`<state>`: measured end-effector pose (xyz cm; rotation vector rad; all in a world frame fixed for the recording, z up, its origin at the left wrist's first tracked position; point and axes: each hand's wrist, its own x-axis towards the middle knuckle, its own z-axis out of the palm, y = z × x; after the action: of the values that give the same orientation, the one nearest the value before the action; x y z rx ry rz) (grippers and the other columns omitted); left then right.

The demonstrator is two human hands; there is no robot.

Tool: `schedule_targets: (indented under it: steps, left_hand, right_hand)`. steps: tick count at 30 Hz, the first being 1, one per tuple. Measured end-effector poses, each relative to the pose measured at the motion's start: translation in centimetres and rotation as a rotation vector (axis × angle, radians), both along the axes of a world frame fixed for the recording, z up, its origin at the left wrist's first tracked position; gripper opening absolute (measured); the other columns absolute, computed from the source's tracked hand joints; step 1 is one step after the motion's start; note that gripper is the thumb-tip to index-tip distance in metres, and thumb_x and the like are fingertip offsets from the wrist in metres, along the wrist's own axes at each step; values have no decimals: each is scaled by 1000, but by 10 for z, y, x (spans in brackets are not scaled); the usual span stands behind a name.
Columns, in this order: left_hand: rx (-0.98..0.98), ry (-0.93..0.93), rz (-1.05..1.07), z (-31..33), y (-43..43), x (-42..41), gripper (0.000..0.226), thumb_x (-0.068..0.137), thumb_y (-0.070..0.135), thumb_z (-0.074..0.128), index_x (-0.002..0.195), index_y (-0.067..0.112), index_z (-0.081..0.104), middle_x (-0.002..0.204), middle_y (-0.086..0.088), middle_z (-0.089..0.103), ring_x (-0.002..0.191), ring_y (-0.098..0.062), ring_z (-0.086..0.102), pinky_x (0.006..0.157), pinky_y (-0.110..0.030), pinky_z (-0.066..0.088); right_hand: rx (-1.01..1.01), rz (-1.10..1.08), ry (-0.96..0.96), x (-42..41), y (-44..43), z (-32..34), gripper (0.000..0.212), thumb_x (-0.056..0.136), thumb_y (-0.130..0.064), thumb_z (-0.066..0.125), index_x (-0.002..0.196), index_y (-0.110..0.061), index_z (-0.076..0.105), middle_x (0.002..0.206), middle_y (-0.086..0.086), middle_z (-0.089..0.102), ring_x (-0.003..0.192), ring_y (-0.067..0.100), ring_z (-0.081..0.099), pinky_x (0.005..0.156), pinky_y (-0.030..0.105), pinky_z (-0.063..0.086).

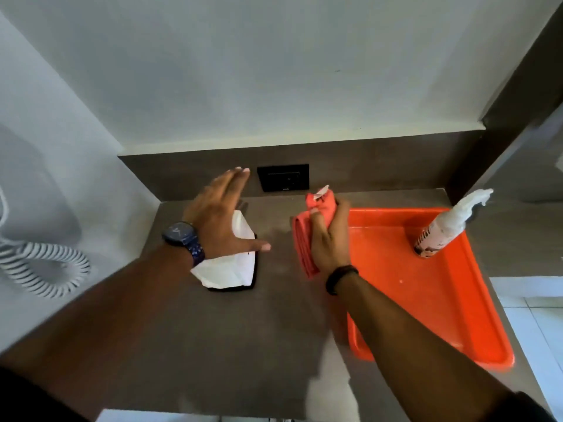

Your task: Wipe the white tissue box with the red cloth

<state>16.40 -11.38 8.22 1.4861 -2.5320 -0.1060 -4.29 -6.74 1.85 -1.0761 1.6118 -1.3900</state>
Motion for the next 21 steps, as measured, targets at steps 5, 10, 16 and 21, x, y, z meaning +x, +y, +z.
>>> schedule_targets:
  steps: [5,10,16,21]
  left_hand:
    - [335,-365,58,-16,-24,49,159,18,99,53,145,28,-11,159,-6,6,143,-28,9,113,-44,15]
    - [459,-349,85,-39,-31,56,157,17,94,59,146,28,0,155,-3,24,137,-26,27,112,-42,28]
    - [349,-303,34,-46,-26,58,143,25,91,59,142,28,8,151,-3,29,133,-25,31,110,-43,30]
    - [327,-250,23,-48,-25,58,138,26,90,60,140,26,15,147,-2,36,129,-24,37,108,-42,33]
  right_hand:
    - [162,135,-252,64,-12,-29,8,101,-22,45,108,-20,41,93,-3,55,94,23,57,69,10,42]
    - [297,222,-370,113,-11,-47,29,90,-48,43,118,-48,46,131,-2,60,121,22,57,107,42,44]
    - [344,182,-372,129,-18,-54,51,96,-61,32,143,-42,39,146,1,53,135,26,49,117,53,36]
    - [244,129,-408,138,-9,-44,38,91,-61,40,128,-55,46,144,-5,55,133,18,52,114,47,42]
